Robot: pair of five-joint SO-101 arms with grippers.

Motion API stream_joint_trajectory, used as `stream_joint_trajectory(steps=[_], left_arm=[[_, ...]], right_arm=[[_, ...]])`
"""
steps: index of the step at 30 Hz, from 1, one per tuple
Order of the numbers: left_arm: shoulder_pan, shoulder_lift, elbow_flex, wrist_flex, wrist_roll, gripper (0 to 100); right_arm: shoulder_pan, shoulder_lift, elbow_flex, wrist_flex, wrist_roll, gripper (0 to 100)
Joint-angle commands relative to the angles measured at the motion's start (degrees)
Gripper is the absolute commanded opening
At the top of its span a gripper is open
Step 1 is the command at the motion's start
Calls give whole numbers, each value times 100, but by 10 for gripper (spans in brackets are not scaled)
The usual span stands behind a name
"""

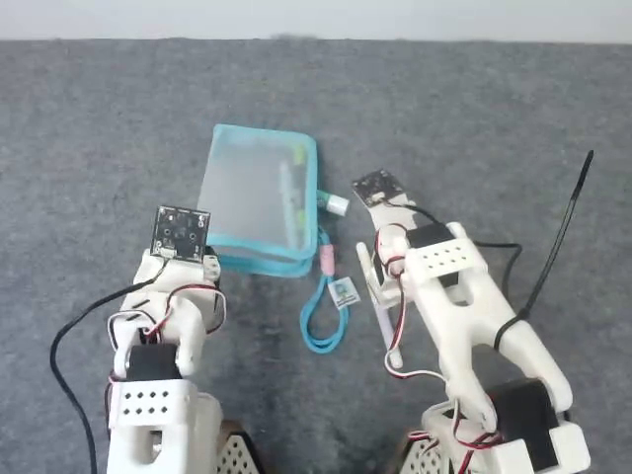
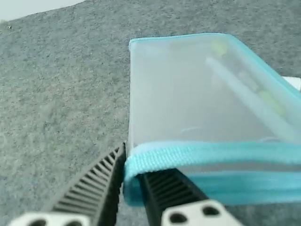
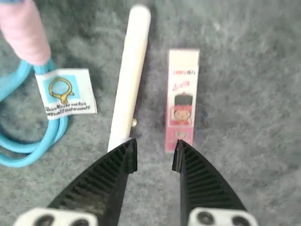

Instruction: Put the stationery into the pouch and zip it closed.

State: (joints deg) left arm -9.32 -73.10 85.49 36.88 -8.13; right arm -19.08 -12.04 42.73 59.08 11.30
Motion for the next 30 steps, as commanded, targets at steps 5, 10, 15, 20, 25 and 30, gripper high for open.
stream_joint_trajectory(steps=[5,10,15,20,25,30], left_arm=[[-53,-105,-321,9,79,13],[-53,-105,-321,9,79,13],[-53,-105,-321,9,79,13],[-53,-105,-321,9,79,13],[-53,-105,-321,9,79,13],[-53,-105,-277,9,79,13]], right_arm=[[479,4,-141,-251,615,144],[453,4,-123,-242,624,144],[338,127,-70,-251,651,144],[189,743,-149,-426,782,144],[497,1130,-431,-462,774,135],[760,1174,-580,-497,413,7]])
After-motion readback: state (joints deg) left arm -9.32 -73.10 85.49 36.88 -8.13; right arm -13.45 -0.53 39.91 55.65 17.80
